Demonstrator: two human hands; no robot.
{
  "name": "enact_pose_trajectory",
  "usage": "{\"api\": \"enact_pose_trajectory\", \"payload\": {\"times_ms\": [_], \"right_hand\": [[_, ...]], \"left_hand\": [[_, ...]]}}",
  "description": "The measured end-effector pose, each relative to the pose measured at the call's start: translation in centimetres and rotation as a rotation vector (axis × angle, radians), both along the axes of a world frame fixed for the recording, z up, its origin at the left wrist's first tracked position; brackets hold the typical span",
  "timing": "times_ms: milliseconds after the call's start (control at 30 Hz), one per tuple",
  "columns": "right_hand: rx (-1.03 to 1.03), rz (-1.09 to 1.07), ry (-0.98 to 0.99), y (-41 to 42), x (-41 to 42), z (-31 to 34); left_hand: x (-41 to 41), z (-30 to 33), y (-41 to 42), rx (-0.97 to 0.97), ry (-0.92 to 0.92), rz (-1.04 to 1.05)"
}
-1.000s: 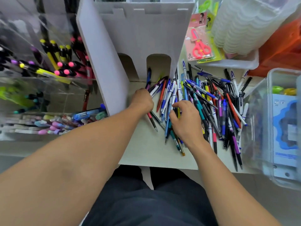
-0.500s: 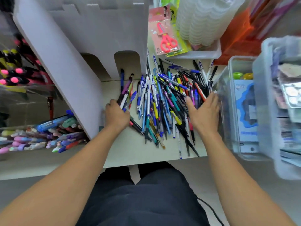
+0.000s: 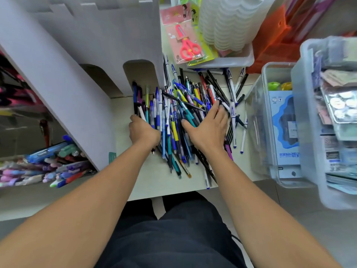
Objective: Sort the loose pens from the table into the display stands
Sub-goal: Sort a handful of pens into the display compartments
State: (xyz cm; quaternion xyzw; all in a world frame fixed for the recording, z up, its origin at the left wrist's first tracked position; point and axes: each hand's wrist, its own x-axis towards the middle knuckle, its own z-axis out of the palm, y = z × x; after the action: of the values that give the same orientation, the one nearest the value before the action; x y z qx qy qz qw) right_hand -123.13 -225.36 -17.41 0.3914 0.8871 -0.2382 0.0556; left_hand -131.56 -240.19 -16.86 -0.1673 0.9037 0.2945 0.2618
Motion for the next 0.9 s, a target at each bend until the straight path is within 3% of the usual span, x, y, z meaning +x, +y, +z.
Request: {"api": "enact_pose_trajectory", "payload": {"times_ms": [100,233,467,533,667,767,900], "right_hand": [[0.048,-0.106,0.024,1.6,3.2,1.0],[-0.069,-0.336,-0.071,0.8,6.8,-0.3],[-0.35,-0.352,0.161,-2.1,2.9,-0.3],[-0.381,-0.318,0.199,-0.9,3.5,0.9],[-0.151,-0.072,0.039,0.1,9.0,2.0],[-0.075,0.162,-0.124,-1.9,12.5,-0.8],[0.069,0.21,-0.132,-2.9,12.4,-3.8]], "left_hand": [[-0.5,0.0,-0.1,-0.02,-0.01,-0.011],[-0.5,0.0,-0.2,-0.011,-0.001,0.001],[-0.3,-0.1,-1.1,0.048,0.032,0.065],[-0.3,-0.2,-1.3,0.081,0.037,0.08],[0.0,-0.3,-1.4,0.105,0.047,0.054],[0.4,-0.5,-1.2,0.085,0.074,0.001],[0.3,-0.8,-1.5,0.04,0.107,-0.066]]}}
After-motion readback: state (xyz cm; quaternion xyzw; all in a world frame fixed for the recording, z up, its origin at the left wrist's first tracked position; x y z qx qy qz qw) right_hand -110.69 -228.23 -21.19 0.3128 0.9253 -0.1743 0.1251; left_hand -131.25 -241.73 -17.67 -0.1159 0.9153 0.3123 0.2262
